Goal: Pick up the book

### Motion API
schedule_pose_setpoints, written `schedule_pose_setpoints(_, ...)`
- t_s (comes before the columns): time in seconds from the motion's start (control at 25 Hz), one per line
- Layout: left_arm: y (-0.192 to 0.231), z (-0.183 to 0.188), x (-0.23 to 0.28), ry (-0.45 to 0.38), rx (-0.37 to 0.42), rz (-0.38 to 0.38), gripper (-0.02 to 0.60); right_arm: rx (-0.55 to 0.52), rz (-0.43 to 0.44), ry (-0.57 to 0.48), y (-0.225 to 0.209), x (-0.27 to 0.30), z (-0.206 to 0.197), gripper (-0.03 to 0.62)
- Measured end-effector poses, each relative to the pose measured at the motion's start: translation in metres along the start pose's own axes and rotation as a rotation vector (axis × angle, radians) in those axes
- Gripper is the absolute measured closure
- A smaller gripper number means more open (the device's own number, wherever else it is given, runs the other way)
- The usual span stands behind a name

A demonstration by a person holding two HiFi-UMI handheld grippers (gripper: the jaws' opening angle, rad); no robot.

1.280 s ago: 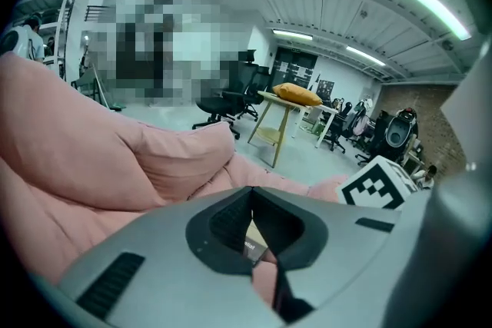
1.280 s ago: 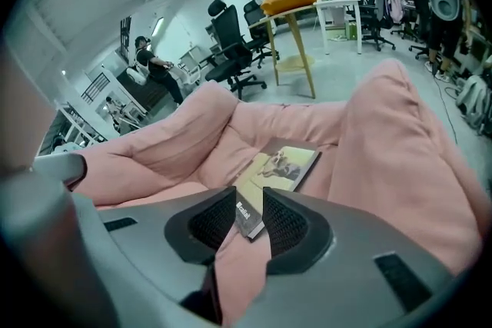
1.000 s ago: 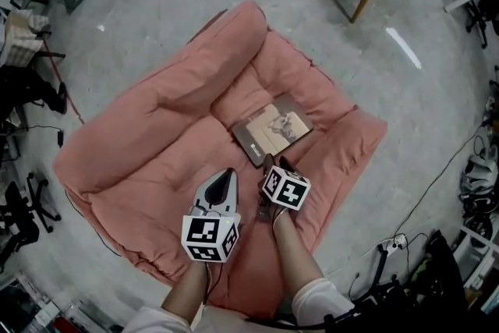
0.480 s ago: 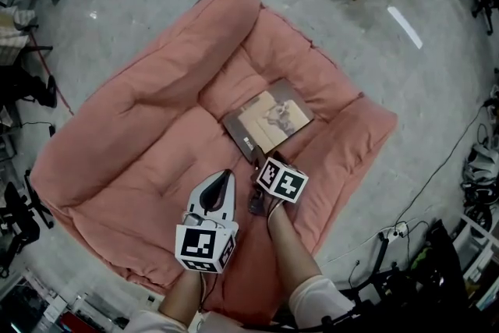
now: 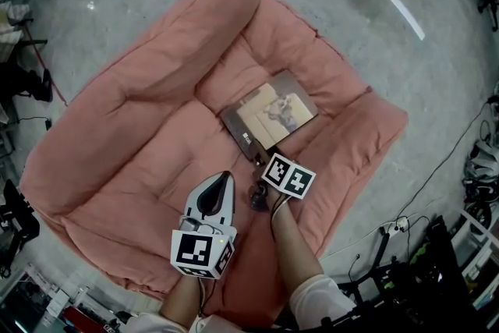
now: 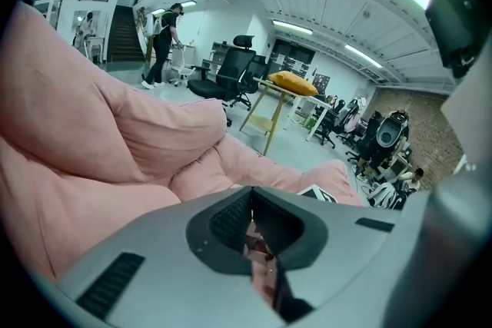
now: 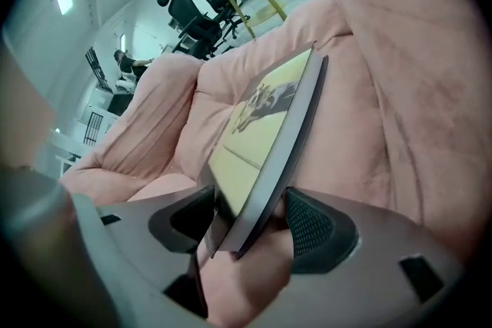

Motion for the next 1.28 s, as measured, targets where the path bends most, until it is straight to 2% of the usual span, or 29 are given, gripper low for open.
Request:
schedule_pose_setpoints(0.12, 0.001, -0.003, 0.002, 0.004, -0.008, -0.003, 0.572, 0.003, 0.008, -0.021, -0.001, 0.000, 0.005, 0.327)
schedule_pose_setpoints(0.36, 0.003, -0.002, 0.002, 0.000, -0.018, -0.003, 0.572, -0.168, -0.081, -0.081, 0.028, -0.012, 0.033, 0.327)
schedule_pose_setpoints(0.52, 0.002, -0.002, 0.001, -0.008, -0.021, -0.003, 0.572, -0.151, -0.106, -0.084, 0.039, -0.010, 0.048, 0.327)
schedule_pose_setpoints(0.72, 0.003, -0.002, 0.001, -0.023, -0.032, 0.002, 0.572, -0.124, -0.058, -0.067, 0.055, 0.006, 0.062, 0.327)
schedule_pose_setpoints(0.84, 0.006, -0.002, -0.001, -0.032, -0.038, 0.007, 0.572, -0.103, -0.059, -0.071, 0.061, 0.016, 0.070, 0.329)
schedule_pose_setpoints(1.12, 0.011, 0.009, -0.013, -0.078, -0.031, 0.027, 0.572, -0.027, -0.068, -0.048, 0.060, -0.002, 0.064, 0.363)
schedule_pose_setpoints(1.2, 0.012, 0.016, -0.018, -0.096, -0.030, 0.033, 0.572, -0.046, -0.056, -0.071, 0.066, -0.014, 0.069, 0.379)
schedule_pose_setpoints(1.28, 0.013, 0.025, -0.023, -0.113, -0.030, 0.038, 0.572, -0.118, -0.050, -0.101, 0.076, -0.028, 0.079, 0.416)
Point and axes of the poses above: the fingertips, and each gripper's own axes: x forward along the fingers, y to its left, z out of its top, the point moved 4 cm from there along -x, backward along the fingers, and after that the axes turned 10 degrees about -x, right-handed, at the moved point
